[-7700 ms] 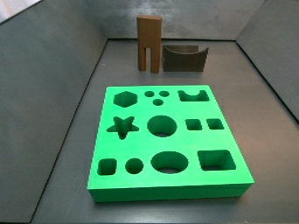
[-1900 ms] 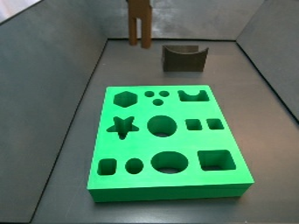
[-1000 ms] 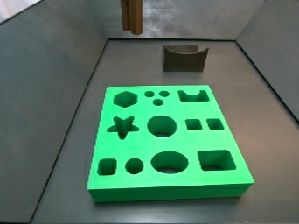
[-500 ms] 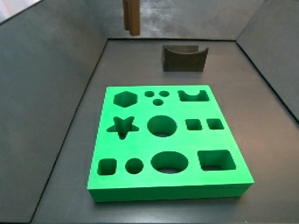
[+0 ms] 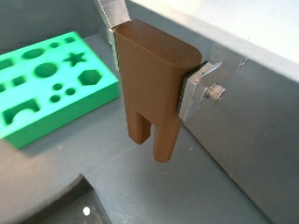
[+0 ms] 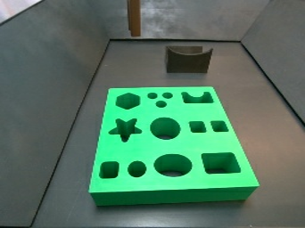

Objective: Pick up the square-circle object. Move up. Rotate the square-circle object. Move to above the board. Insert the square-circle object.
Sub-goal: Rotate the square-circle object.

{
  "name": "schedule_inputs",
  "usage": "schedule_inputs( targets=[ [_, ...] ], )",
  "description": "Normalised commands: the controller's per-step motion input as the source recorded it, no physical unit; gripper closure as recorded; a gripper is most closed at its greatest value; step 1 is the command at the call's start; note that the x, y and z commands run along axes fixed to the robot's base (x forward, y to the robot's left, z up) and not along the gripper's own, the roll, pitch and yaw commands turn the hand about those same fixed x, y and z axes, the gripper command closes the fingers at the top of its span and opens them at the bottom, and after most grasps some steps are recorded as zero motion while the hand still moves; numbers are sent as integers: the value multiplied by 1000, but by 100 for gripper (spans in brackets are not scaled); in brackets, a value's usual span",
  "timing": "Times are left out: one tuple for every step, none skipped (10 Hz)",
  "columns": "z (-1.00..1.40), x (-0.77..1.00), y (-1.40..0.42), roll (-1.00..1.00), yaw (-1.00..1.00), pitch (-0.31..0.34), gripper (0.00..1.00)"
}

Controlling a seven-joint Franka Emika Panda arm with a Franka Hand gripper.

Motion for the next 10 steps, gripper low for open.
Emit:
schedule_inputs(
  targets=[
    [1, -1, 38, -9, -1000, 1, 100],
    [1, -1, 35, -10, -1000, 1, 100],
    [1, -1, 32, -11, -1000, 2, 100],
    [1, -1, 30, -12, -1000, 2, 100],
    [1, 0, 28, -13, -1000, 2, 100],
    [1, 0, 27, -14, -1000, 2, 100],
    [1, 0, 27, -15, -1000, 2, 100],
    [1, 0, 26, -17, -1000, 2, 100],
    [1, 0, 26, -18, -1000, 3, 100],
    [1, 0, 26, -21, -1000, 3, 100]
  ],
)
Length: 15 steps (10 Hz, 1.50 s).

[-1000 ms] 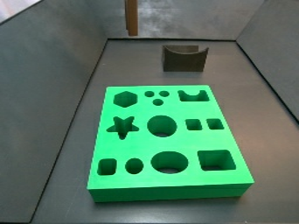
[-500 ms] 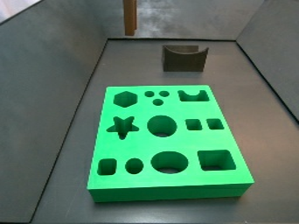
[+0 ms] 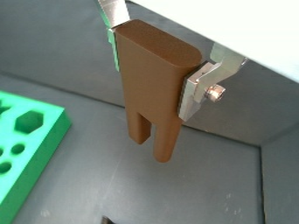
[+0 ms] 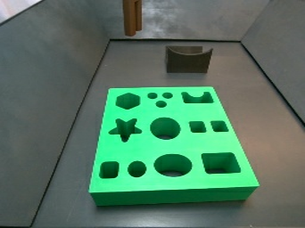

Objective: Pick up the square-circle object. Move up. Rotate the square-circle object. Move to above the board. Insert the square-circle object.
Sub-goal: Rotate the square-circle object.

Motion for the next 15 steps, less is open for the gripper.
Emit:
schedule_inputs(
  targets=[
    [0, 0, 25, -23, -1000, 3, 100],
    [0, 0, 25, -27, -1000, 4, 100],
    [0, 0, 25, -32, -1000, 5, 100],
    [0, 0, 25, -42, -1000, 6, 100],
    [0, 0, 25, -46, -847, 7, 100],
    [1, 0, 25, -46, -598, 7, 100],
    [1, 0, 25, -46, -399, 7, 100],
    [0, 0, 0, -19, -1000, 3, 100],
    [0, 0, 1, -20, -1000, 3, 100],
    [0, 0, 3, -22, -1000, 3, 100],
    [0, -1, 6, -25, -1000, 4, 100],
    [0, -1, 9, -29, -1000, 4, 100],
    [0, -1, 12, -37, -1000, 5, 100],
    [0, -1, 13, -46, -1000, 7, 100],
    [2, 0, 14, -46, -755, 6, 100]
  ],
)
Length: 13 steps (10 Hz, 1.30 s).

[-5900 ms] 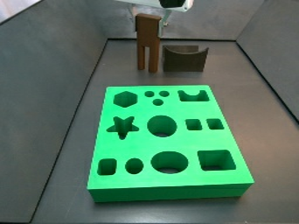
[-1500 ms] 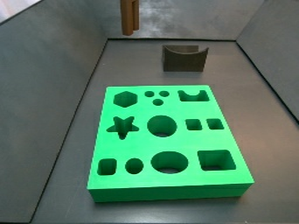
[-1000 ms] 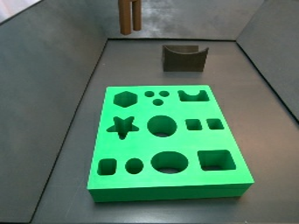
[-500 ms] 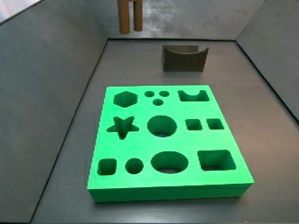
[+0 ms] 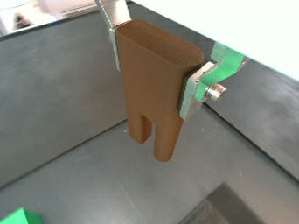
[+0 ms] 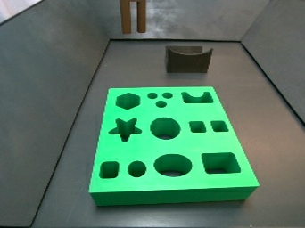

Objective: Pick up the square-circle object. Move up. Rotate the square-circle object. Move to above the board. Insert the square-circle object.
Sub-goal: Rotate the square-circle object.

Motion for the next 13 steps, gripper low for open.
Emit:
schedule_inputs(
  targets=[
    [2, 0, 14, -46, -450, 6, 100],
    [2, 0, 14, -46, -342, 6, 100],
    [2, 0, 14, -46, -201, 6, 100],
    [-1000, 0, 0, -246, -141, 6, 100],
    [-1000, 16, 2, -244, -97, -15, 100],
    [-1000, 25, 6, -238, -85, -18, 100],
    [-1000, 27, 17, -212, -66, -20, 100],
    [-1000, 27, 21, -202, -62, -28, 100],
    [-1000, 25, 27, -188, -52, -41, 100],
    [-1000, 27, 29, -188, -50, -46, 100],
    [-799, 24, 24, -196, -50, -50, 100],
    [-584, 21, 19, -206, -50, -52, 100],
    [-427, 25, 17, -212, -49, -52, 100]
  ],
)
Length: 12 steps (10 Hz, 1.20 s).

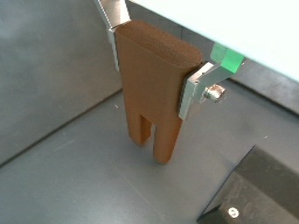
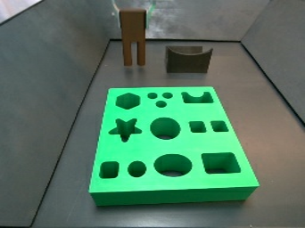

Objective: Pick up the square-circle object. Move up. Rotate the square-circle object. Move to above the board. Insert the square-circle object.
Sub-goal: Rotate the square-circle object.

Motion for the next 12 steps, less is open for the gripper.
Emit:
schedule_inputs(
  targets=[
    [-276, 23, 15, -219, -47, -55, 100],
    [-128, 19, 14, -225, -45, -58, 100],
    [-104, -2, 13, -228, -44, -43, 100],
    [-104, -1, 13, -228, -44, -43, 100],
    [-104, -1, 13, -228, -44, -43, 100],
    [-104, -1, 13, -228, -44, -43, 100],
    [-104, -1, 13, -228, -44, -43, 100],
    [-104, -1, 13, -228, -44, -43, 100],
    [-104, -1, 13, -228, -44, -43, 100],
    [-104, -1, 13, -228, -44, -43, 100],
    [0, 0, 0, -28, -44, -43, 0],
    [1000, 0, 0, -30, -39, -42, 0]
  ],
)
